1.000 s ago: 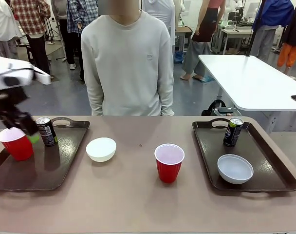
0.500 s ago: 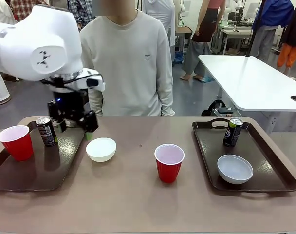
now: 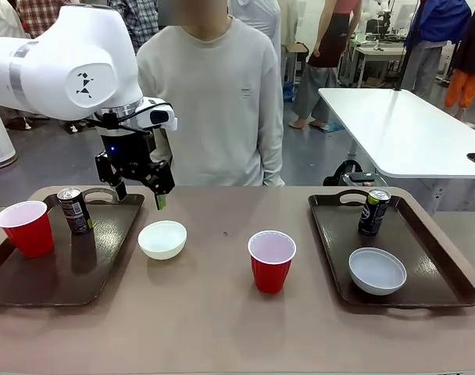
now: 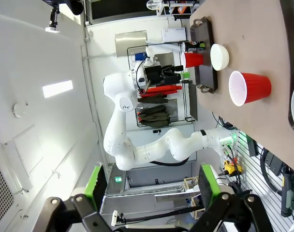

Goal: Prepare tableware on both trays.
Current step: Pick up a Picnic Bowl from the table and place it on a Handle tray.

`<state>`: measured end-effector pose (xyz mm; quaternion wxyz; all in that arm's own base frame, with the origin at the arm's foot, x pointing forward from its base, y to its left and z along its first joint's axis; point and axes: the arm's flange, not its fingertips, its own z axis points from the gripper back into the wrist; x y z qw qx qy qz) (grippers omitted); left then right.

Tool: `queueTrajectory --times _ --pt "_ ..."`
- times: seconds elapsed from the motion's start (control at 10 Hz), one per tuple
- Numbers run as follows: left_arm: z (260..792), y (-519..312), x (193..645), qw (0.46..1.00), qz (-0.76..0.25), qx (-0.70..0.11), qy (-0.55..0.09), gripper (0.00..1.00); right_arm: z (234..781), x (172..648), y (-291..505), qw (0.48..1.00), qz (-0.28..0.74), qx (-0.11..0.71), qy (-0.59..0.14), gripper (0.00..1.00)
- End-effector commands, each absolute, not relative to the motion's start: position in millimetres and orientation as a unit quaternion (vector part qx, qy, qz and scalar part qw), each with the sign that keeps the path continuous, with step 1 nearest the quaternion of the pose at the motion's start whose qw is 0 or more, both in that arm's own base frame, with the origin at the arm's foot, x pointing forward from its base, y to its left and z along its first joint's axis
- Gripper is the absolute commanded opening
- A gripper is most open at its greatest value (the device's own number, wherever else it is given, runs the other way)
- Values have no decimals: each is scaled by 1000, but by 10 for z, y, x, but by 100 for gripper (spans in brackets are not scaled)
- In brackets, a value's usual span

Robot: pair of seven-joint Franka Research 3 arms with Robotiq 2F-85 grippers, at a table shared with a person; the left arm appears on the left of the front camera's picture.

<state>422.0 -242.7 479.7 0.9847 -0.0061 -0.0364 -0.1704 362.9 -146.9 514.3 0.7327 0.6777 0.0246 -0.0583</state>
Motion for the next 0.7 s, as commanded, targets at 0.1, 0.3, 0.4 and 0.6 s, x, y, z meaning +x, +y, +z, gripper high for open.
queueTrajectory --times 0.1,0.3,0.4,0.6 --pt "4604 -2241 4420 986 -156 -48 -26 100 5176 3632 -1484 729 -63 681 33 100" --pt "4243 -2189 4501 984 -168 -62 -25 100 5176 3632 -1484 729 -63 681 33 100" --pt "4128 -2182 4509 982 -175 -59 -22 100 5176 3632 -1484 729 -63 681 33 100" --pt "3903 -2177 4533 981 -184 -65 -12 100 5176 3632 -1484 729 -63 681 33 100"
